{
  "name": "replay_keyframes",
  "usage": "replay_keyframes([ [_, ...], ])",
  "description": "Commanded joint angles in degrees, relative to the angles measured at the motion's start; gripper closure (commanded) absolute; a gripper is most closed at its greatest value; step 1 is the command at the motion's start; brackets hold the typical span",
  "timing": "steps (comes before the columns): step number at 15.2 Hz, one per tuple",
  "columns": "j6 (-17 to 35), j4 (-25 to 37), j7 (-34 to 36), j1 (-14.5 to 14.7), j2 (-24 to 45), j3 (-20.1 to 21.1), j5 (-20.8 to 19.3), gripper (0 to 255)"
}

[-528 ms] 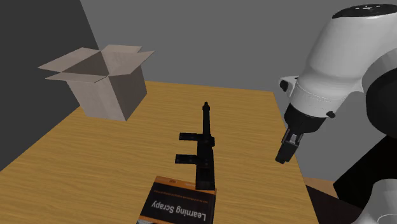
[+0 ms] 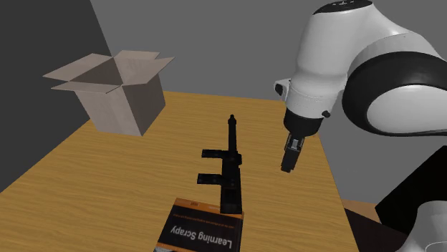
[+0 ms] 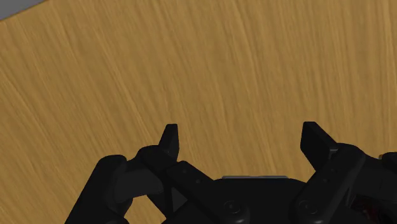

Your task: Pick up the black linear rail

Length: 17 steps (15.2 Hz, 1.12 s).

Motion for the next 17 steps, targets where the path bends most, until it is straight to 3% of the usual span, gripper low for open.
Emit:
replay_keyframes([
  [1, 0.89, 3.98, -3.06, 0.82, 5.09, -0.51, 0.01, 0],
  [14, -2.56, 35.81, -19.57, 4.74, 35.07, 0.45, 1.60, 0],
  [17, -0.14, 33.05, -19.50, 4.71, 34.73, 0.47, 1.58, 0],
])
